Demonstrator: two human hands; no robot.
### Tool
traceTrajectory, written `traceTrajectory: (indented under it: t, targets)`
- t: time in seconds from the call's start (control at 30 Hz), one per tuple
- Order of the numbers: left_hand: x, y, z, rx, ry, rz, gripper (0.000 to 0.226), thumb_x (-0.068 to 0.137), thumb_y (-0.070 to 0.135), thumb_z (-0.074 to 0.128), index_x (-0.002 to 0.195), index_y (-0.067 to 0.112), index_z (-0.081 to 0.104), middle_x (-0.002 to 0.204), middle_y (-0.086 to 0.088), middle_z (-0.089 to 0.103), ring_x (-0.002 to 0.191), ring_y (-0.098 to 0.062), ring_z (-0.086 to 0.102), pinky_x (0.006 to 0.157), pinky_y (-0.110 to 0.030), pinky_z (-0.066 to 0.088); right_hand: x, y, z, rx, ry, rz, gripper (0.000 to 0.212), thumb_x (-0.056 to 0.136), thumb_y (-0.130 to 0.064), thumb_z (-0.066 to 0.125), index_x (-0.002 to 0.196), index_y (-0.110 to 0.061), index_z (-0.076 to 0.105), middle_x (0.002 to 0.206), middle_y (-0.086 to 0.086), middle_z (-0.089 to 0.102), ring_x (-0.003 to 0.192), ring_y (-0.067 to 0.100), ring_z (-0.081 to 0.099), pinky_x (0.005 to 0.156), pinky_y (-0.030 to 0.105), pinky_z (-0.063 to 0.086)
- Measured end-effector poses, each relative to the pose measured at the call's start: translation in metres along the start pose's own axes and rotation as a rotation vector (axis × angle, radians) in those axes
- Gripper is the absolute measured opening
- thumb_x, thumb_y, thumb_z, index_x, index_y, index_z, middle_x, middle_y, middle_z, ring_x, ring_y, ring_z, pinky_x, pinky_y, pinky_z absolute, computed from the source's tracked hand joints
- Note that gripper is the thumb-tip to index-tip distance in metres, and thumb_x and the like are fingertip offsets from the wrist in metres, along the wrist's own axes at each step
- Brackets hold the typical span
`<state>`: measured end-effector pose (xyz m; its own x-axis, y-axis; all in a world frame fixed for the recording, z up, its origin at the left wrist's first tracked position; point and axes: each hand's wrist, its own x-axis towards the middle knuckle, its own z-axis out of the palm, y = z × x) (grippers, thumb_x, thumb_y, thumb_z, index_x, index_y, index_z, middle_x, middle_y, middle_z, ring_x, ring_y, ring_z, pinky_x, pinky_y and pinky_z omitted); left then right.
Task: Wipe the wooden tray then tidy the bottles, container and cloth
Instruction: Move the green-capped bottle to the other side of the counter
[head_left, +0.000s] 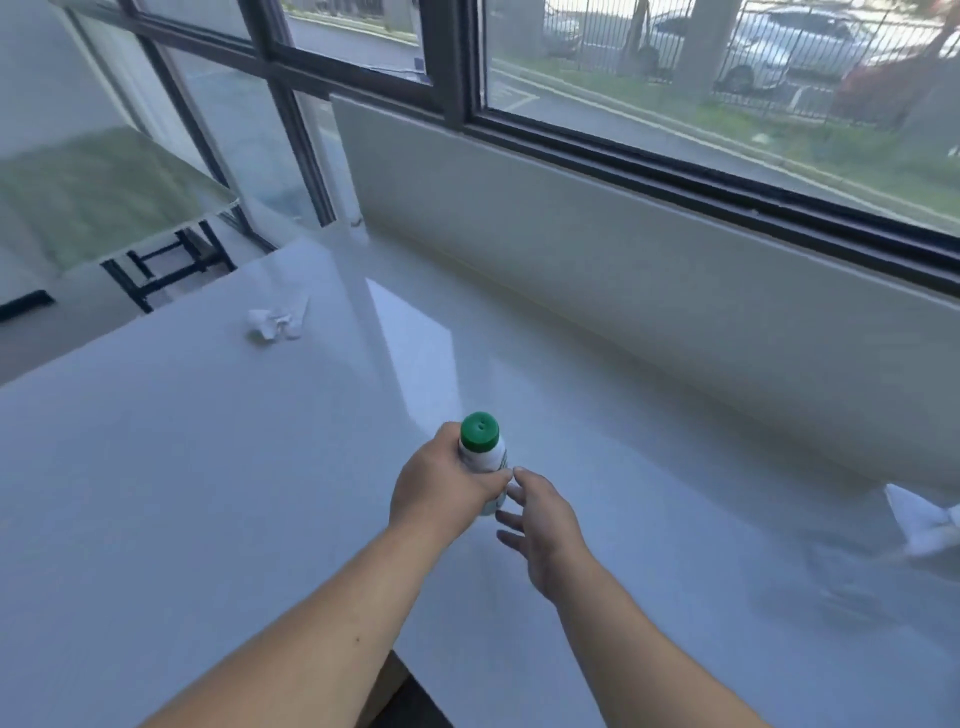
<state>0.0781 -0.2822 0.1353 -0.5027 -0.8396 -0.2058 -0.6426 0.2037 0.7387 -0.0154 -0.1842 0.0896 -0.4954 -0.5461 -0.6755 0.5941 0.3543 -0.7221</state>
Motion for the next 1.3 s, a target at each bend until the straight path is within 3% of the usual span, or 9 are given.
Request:
traceTrajectory:
  t: [0.13, 0.27, 0.5, 0.67, 0.83, 0.97, 1.07, 1.23, 1.3]
  targets:
    - [-0.005, -0.066, -0.09, -0.025, 0.089, -0.086, 0.043, 0.067, 0.053, 0.081, 0.098, 0.039, 0.055, 0.088, 0.019, 0.066, 0.082, -0.004, 0.063, 0.064, -0.029, 0.049, -0.015, 0.019, 0.109, -0.091, -0.109, 0.026, 0.02, 0.096, -0.036, 0.055, 0.109, -0.029, 0.068, 0.12, -0.008, 0.066, 0.105, 0.021, 0.069, 0.097, 0.045, 0.057]
    - [-0.019, -0.142, -0.183, -0.03, 0.185, -0.178, 0.041, 0.069, 0.048, 0.079, 0.101, 0.04, 0.055, 0.086, 0.019, 0.067, 0.078, -0.001, 0.062, 0.061, -0.027, 0.048, -0.037, 0.053, 0.223, -0.158, -0.23, 0.049, 0.023, 0.093, -0.037, 0.059, 0.112, -0.029, 0.069, 0.125, -0.008, 0.066, 0.106, 0.02, 0.069, 0.099, 0.045, 0.056]
    - [-0.082, -0.298, -0.329, -0.081, 0.38, -0.346, 0.047, 0.069, 0.054, 0.082, 0.104, 0.04, 0.055, 0.09, 0.021, 0.066, 0.082, 0.002, 0.06, 0.063, -0.026, 0.046, -0.081, 0.151, 0.411, -0.296, -0.407, 0.108, 0.038, 0.098, -0.039, 0.055, 0.131, -0.023, 0.063, 0.134, -0.001, 0.063, 0.11, 0.025, 0.068, 0.102, 0.048, 0.054]
    - [-0.134, -0.391, -0.401, -0.071, 0.474, -0.46, 0.047, 0.069, 0.058, 0.08, 0.104, 0.04, 0.055, 0.089, 0.02, 0.064, 0.082, -0.001, 0.06, 0.062, -0.027, 0.045, -0.116, 0.223, 0.511, -0.418, -0.525, 0.153, 0.038, 0.099, -0.039, 0.053, 0.132, -0.022, 0.061, 0.135, 0.001, 0.062, 0.11, 0.026, 0.068, 0.102, 0.048, 0.055]
    - [-0.171, -0.457, -0.436, -0.063, 0.509, -0.554, 0.046, 0.072, 0.054, 0.081, 0.105, 0.037, 0.054, 0.089, 0.019, 0.063, 0.084, -0.012, 0.063, 0.064, -0.029, 0.046, -0.145, 0.278, 0.569, -0.527, -0.578, 0.182, 0.025, 0.097, -0.038, 0.052, 0.114, -0.028, 0.067, 0.129, -0.002, 0.064, 0.105, 0.022, 0.069, 0.097, 0.043, 0.056]
    - [-0.189, -0.488, -0.443, -0.105, 0.529, -0.594, 0.045, 0.071, 0.053, 0.081, 0.104, 0.038, 0.054, 0.085, 0.02, 0.063, 0.078, -0.004, 0.06, 0.058, -0.025, 0.041, -0.151, 0.306, 0.591, -0.585, -0.574, 0.182, 0.023, 0.097, -0.038, 0.051, 0.11, -0.029, 0.068, 0.124, -0.003, 0.066, 0.104, 0.022, 0.069, 0.098, 0.045, 0.056]
    - [-0.195, -0.501, -0.445, -0.121, 0.532, -0.61, 0.045, 0.071, 0.052, 0.082, 0.102, 0.038, 0.053, 0.085, 0.02, 0.062, 0.078, -0.007, 0.059, 0.058, -0.024, 0.039, -0.151, 0.317, 0.6, -0.629, -0.568, 0.167, 0.023, 0.097, -0.037, 0.049, 0.108, -0.029, 0.068, 0.12, -0.003, 0.068, 0.103, 0.021, 0.07, 0.098, 0.045, 0.056]
    - [-0.196, -0.514, -0.446, -0.148, 0.521, -0.604, 0.048, 0.068, 0.055, 0.081, 0.104, 0.037, 0.053, 0.091, 0.019, 0.063, 0.088, -0.014, 0.063, 0.066, -0.03, 0.047, -0.151, 0.324, 0.605, -0.665, -0.543, 0.137, 0.024, 0.096, -0.037, 0.049, 0.107, -0.029, 0.069, 0.112, -0.006, 0.069, 0.1, 0.019, 0.071, 0.097, 0.046, 0.057]
    - [-0.198, -0.516, -0.447, -0.173, 0.493, -0.579, 0.059, 0.067, 0.059, 0.083, 0.113, 0.039, 0.053, 0.102, 0.019, 0.065, 0.096, -0.014, 0.064, 0.076, -0.033, 0.053, -0.151, 0.323, 0.604, -0.675, -0.544, 0.131, 0.025, 0.097, -0.039, 0.049, 0.111, -0.03, 0.067, 0.115, -0.006, 0.066, 0.103, 0.02, 0.069, 0.098, 0.046, 0.056]
